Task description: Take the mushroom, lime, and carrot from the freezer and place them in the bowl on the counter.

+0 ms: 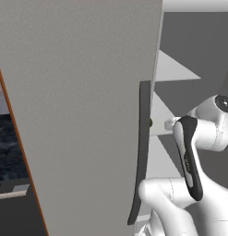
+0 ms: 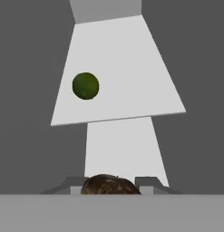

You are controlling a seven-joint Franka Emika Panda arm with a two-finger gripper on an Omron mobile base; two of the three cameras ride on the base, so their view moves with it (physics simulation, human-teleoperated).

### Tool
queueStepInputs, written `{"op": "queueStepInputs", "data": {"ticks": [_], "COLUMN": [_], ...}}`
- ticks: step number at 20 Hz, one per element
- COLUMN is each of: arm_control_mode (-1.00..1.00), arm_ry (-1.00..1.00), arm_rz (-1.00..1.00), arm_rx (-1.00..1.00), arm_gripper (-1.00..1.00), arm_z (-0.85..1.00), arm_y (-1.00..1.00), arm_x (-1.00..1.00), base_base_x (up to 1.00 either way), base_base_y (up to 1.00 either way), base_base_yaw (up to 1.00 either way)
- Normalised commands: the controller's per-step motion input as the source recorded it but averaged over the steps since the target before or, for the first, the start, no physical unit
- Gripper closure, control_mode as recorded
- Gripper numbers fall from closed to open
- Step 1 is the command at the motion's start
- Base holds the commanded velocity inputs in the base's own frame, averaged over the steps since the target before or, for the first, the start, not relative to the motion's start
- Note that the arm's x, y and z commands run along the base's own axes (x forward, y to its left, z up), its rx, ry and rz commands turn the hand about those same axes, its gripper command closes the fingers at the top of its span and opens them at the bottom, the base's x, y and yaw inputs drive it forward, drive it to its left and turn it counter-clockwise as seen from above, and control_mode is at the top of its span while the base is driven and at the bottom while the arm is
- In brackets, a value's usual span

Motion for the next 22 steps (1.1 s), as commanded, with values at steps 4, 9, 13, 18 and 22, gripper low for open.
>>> {"op": "queueStepInputs", "data": {"ticks": [4, 9, 13, 18, 22], "arm_control_mode": [-1.00, -1.00, -1.00, -1.00, -1.00], "arm_ry": [0.01, 0.01, 0.03, 0.04, 0.02], "arm_rz": [0.00, 0.00, 0.00, 0.01, 0.04], "arm_rx": [0.00, -0.02, -0.05, -0.04, -0.03], "arm_gripper": [1.00, 1.00, 1.00, 1.00, 1.00], "arm_z": [0.39, 0.55, 0.61, 0.58, 0.48], "arm_y": [0.15, 0.20, 0.22, 0.03, 0.00], "arm_x": [-0.59, -0.45, -0.34, -0.45, -0.50], "base_base_x": [0.00, 0.00, 0.00, 0.00, 0.00], "base_base_y": [0.00, 0.00, 0.00, 0.00, 0.00], "base_base_yaw": [0.00, 0.00, 0.00, 0.00, 0.00]}}
